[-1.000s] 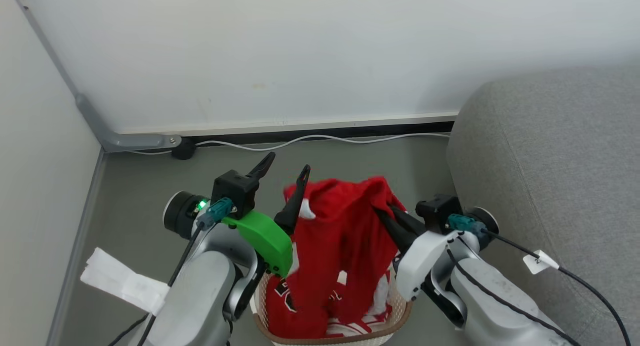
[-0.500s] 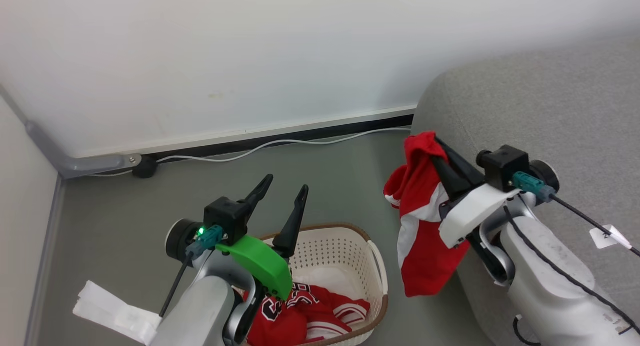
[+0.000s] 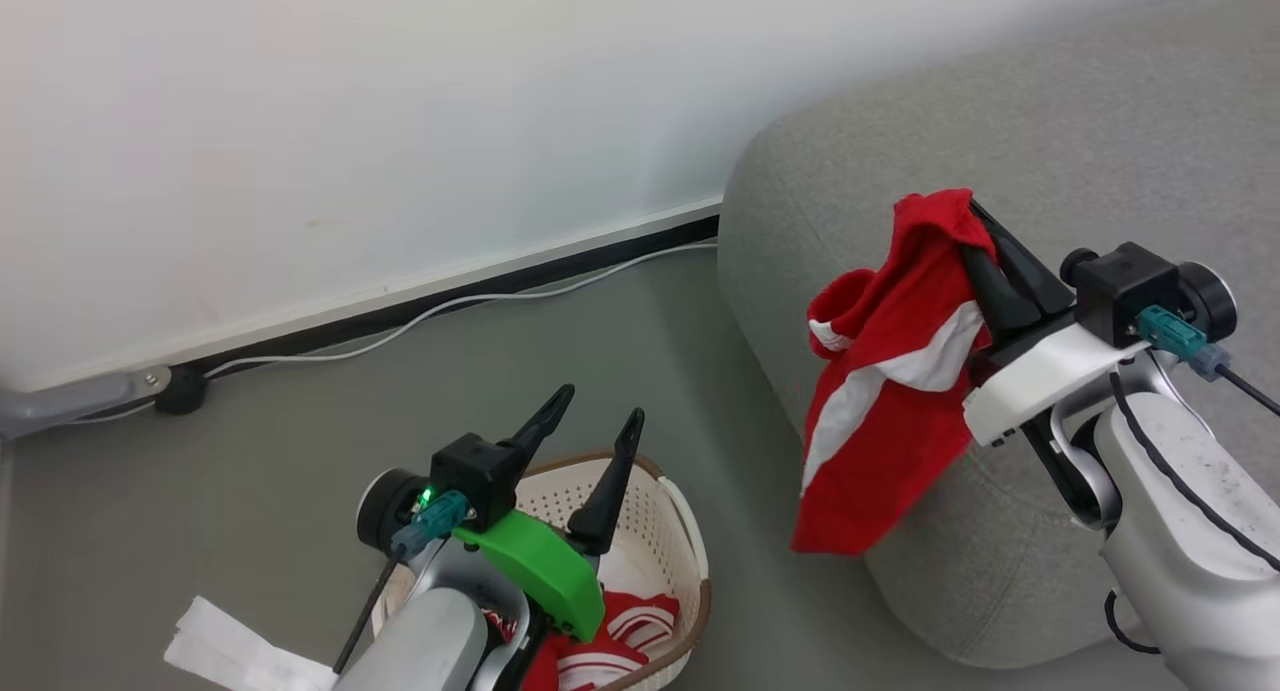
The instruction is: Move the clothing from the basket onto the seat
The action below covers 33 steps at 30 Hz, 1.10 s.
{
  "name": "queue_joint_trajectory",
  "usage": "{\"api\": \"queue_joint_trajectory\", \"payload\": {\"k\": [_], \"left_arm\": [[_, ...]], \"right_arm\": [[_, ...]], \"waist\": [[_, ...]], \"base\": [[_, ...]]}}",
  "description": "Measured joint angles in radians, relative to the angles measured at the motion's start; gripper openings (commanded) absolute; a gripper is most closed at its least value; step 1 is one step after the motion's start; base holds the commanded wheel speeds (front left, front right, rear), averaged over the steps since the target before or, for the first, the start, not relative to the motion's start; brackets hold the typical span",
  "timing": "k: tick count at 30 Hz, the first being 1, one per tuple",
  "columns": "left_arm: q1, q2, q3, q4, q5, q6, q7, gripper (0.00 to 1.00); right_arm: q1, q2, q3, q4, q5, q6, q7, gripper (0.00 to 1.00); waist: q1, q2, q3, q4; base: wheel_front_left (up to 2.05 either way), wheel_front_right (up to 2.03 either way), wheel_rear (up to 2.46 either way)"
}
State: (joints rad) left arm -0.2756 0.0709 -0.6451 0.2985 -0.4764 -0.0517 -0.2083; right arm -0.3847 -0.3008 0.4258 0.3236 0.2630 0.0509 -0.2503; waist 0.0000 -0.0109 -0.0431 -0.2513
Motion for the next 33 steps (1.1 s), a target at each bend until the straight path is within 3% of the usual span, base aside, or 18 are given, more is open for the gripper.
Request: {"api": "queue_joint_trajectory", "payload": {"k": [10,19,33], "left_arm": [[0.003,-0.003,-0.027,-0.032,0.01,0.0,-0.004,1.0],[-0.015,-0.005,-0.052,-0.063,0.057,0.0,0.013,1.0],[-0.147,0.029,-0.032,-0.17,0.114,0.017,0.059,1.0]], "right_arm": [[0.026,-0.044,-0.021,-0.078,0.003,0.001,0.002,0.0],[0.005,-0.079,-0.063,-0.134,0.026,0.001,0.024,0.0],[-0.37,-0.119,-0.185,-0.142,0.055,0.01,0.095,0.0]], "waist": [[0.0,0.0,0.026,-0.106],[0.0,0.0,0.121,-0.134],[0.0001,0.0,0.287,-0.079]], "base": [[0.0,0.0,0.0],[0.0,0.0,0.0],[0.0,0.0,0.0]]}}
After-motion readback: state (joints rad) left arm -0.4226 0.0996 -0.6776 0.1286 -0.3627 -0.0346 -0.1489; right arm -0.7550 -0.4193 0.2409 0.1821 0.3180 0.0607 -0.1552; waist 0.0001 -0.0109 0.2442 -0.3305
